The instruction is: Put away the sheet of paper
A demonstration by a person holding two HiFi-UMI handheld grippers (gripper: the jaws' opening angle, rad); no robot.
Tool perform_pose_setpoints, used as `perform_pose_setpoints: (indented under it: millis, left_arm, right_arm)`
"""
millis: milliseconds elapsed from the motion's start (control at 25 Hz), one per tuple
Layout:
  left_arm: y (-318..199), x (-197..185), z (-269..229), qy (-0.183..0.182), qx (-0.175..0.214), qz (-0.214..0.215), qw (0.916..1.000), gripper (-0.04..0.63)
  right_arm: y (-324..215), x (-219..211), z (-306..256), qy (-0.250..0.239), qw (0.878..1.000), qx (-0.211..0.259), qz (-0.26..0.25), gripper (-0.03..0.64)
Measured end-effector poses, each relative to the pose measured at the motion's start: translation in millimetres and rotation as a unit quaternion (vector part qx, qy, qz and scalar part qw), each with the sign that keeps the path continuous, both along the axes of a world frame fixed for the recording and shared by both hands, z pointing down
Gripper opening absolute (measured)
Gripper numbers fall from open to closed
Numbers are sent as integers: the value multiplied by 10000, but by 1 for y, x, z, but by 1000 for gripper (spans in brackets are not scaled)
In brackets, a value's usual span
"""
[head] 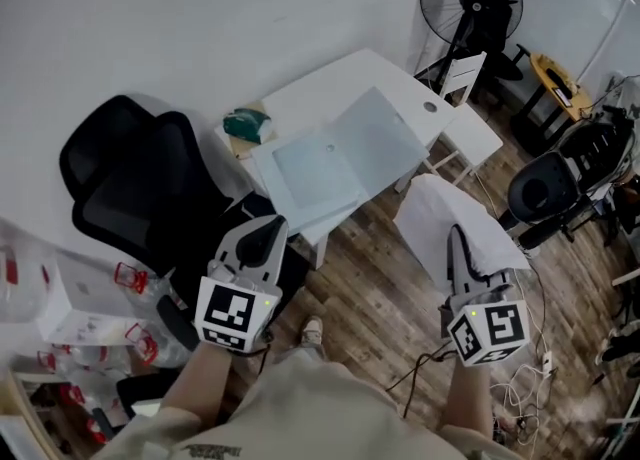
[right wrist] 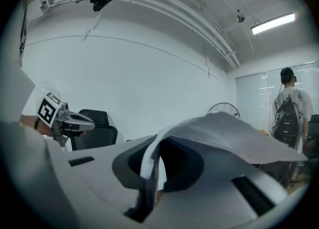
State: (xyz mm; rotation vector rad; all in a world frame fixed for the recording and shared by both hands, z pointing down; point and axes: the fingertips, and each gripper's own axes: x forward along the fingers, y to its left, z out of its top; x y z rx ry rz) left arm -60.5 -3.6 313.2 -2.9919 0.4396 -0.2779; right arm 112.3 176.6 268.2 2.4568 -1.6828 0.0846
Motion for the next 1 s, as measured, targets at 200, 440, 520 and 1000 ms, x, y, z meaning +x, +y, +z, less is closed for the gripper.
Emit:
perform_pose_setpoints:
  millis: [200,440,520,1000]
  left_arm:
    - [-43,22,2,37,-6,69,10000,20]
    - [-68,35,6,58,-56,84,9999,20]
    - [-73,39,5,34,-21,82,10000,20]
    - [-100,69,8,-62,18,-156,9999,20]
  right_arm:
    - [-42,15,-3,54,10000,-3,30,23]
    - [-66,23,-4,187,9997,-122,15,23]
    - [-70,28,-6,199,9997,-125,18,23]
    - [-117,71,-1,272,9991,-126,-309,23]
